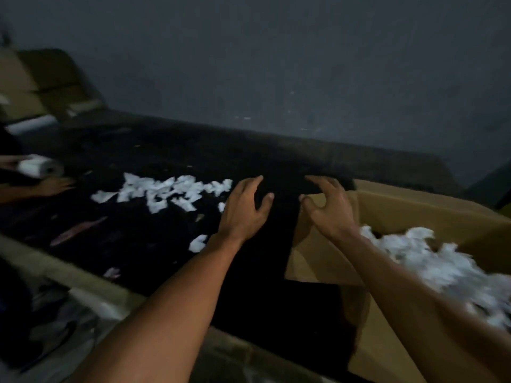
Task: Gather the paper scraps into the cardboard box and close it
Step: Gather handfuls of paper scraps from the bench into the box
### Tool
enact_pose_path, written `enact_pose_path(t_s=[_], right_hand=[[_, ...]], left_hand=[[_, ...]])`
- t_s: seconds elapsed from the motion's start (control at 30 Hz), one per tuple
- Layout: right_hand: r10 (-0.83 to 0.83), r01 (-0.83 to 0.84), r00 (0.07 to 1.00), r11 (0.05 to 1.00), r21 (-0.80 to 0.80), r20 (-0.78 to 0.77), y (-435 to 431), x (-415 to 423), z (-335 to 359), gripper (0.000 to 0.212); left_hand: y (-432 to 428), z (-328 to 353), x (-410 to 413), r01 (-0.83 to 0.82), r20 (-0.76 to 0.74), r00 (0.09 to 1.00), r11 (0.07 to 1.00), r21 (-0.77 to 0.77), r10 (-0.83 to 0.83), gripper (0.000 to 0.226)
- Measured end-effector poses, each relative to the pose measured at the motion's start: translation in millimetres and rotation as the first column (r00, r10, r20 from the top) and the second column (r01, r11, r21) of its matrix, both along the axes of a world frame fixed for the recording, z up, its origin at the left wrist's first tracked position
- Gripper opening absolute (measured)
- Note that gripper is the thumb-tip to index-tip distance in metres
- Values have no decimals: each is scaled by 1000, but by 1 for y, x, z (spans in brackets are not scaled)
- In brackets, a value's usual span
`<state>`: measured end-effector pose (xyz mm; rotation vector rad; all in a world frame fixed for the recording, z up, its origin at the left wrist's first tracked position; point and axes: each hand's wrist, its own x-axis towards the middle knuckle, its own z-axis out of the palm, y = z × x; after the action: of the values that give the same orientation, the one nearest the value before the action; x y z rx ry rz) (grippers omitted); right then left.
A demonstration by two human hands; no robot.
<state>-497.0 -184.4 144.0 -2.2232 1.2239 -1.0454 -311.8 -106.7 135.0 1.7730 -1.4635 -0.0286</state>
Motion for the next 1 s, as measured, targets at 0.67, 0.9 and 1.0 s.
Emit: enact_pose_path(t_s=[0.67,0.9,1.0], right_hand=[[68,-33,990,965,260,-125,78,306,-154,41],[104,3,956,932,363,-274,32,334,-209,36],[125,11,941,917,399,-314,18,338,-223,24]], left_hand=[[97,-130,287,-136,-11,990,970,203,141,46],[32,-172,308,-76,-68,993,963,259,96,46],[8,-184,316,-34,-79,995,949,314,62,47]])
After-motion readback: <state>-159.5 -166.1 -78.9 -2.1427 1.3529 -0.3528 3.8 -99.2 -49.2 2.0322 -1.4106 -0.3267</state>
